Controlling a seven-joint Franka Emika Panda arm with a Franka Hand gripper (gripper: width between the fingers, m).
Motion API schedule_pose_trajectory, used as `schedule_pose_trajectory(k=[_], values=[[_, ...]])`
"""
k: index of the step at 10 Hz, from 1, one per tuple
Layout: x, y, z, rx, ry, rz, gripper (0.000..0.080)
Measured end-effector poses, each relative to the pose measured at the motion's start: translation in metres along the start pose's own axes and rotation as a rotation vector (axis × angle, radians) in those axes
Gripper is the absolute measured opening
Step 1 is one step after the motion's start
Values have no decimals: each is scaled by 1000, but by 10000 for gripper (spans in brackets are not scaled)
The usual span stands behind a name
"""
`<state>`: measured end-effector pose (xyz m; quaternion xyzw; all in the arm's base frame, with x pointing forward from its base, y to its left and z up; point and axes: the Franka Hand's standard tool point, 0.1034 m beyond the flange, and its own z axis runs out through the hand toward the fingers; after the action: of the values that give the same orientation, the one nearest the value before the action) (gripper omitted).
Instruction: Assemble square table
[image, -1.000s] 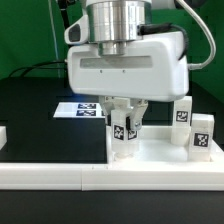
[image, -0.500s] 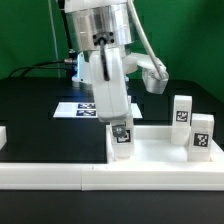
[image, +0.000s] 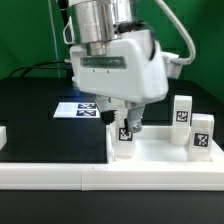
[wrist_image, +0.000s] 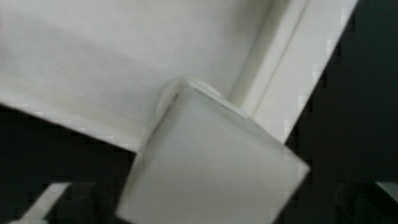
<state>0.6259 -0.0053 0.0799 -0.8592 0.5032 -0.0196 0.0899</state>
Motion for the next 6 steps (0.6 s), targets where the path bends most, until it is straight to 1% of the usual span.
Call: schedule_pose_trajectory(k=[1, 4, 6], values=[[0, 3, 1, -7, -1, -56, 637], [3, 5, 1, -27, 9, -317, 648], [0, -2, 1, -55, 13, -688, 648]])
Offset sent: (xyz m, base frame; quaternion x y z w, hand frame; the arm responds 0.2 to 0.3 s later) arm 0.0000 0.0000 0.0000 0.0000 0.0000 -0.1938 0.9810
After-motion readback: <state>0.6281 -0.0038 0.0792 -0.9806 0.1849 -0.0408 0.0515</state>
